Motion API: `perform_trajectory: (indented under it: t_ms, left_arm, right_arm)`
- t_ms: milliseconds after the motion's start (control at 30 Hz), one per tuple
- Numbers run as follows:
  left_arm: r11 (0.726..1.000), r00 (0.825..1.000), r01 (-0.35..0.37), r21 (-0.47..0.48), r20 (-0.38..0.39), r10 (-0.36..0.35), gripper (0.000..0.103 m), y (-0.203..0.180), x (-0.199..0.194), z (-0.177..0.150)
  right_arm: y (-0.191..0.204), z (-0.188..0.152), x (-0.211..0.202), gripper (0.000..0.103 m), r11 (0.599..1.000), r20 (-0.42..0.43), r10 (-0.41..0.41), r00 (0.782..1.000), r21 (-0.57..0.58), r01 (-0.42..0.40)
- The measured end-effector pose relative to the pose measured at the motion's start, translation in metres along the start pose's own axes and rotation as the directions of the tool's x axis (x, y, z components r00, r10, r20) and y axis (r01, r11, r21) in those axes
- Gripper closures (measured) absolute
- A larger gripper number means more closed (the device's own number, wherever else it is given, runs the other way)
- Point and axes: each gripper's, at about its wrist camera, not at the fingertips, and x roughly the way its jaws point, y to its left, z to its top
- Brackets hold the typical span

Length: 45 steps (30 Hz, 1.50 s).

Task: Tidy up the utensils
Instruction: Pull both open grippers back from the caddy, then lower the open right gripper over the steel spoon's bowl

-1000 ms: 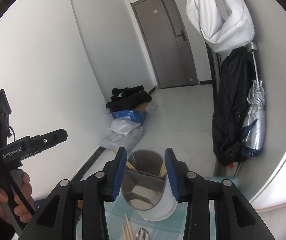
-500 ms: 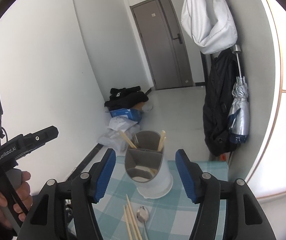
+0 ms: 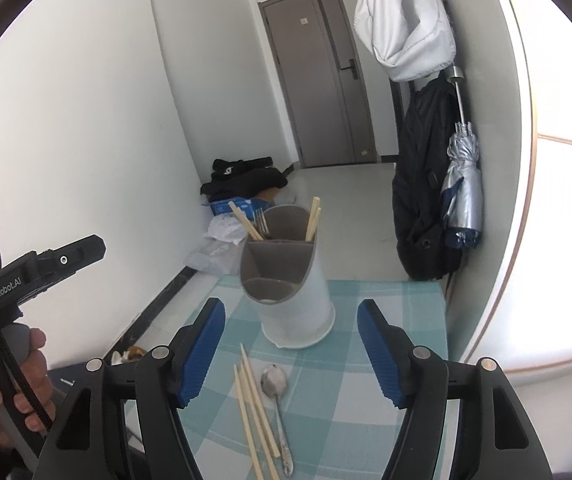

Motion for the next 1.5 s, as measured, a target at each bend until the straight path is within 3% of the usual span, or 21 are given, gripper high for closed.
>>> perform_trajectory:
  t_ms: [400, 533, 667, 833, 1000, 1100, 1233, 1367, 1500]
  left_arm:
    - [0.996, 0.997, -0.037, -0.083, -0.072, 0.031, 0.003, 0.028, 0.030, -0.026]
    - [0.992, 0.991, -0.053, -0.115, -0.127, 0.038, 0.003, 0.041, 0.041, -0.034]
    - [0.992, 0.990, -0.042, -0.117, -0.138, 0.026, 0.003, 0.047, 0.042, -0.033]
    - [0.987, 0.986, -0.045, -0.157, -0.167, 0.019, 0.003, 0.061, 0.050, -0.032]
    - [0.976, 0.979, -0.050, -0.212, -0.203, 0.006, 0.003, 0.073, 0.058, -0.029]
    - [0.962, 0.979, -0.005, -0.273, -0.196, -0.050, 0.003, 0.078, 0.057, -0.025]
    - [0.958, 0.982, -0.013, -0.287, -0.186, -0.042, 0.003, 0.081, 0.057, -0.019]
    - [0.954, 0.982, -0.018, -0.300, -0.185, -0.040, 0.003, 0.088, 0.058, -0.018]
    - [0.961, 0.979, -0.035, -0.274, -0.200, -0.021, 0.003, 0.090, 0.055, -0.017]
  right_arm:
    - [0.008, -0.032, 0.011, 0.022, 0.995, -0.059, 0.044, 0.997, -0.086, -0.049]
    - [0.008, -0.040, 0.029, 0.008, 0.995, -0.122, 0.035, 0.992, -0.088, -0.046]
    - [0.008, -0.046, 0.049, 0.008, 0.996, -0.190, 0.054, 0.980, -0.066, -0.067]
    - [0.015, -0.050, 0.073, 0.008, 0.995, -0.247, 0.016, 0.969, -0.094, -0.041]
    - [0.023, -0.053, 0.106, 0.008, 0.992, -0.330, -0.013, 0.944, -0.125, -0.031]
    - [0.024, -0.056, 0.133, 0.008, 0.991, -0.412, -0.029, 0.911, -0.130, -0.027]
    - [0.022, -0.059, 0.162, 0.011, 0.990, -0.471, -0.056, 0.880, -0.139, -0.011]
    - [0.026, -0.065, 0.183, 0.023, 0.979, -0.527, -0.089, 0.845, -0.203, -0.023]
    - [0.031, -0.071, 0.195, 0.031, 0.960, -0.550, -0.123, 0.826, -0.276, -0.040]
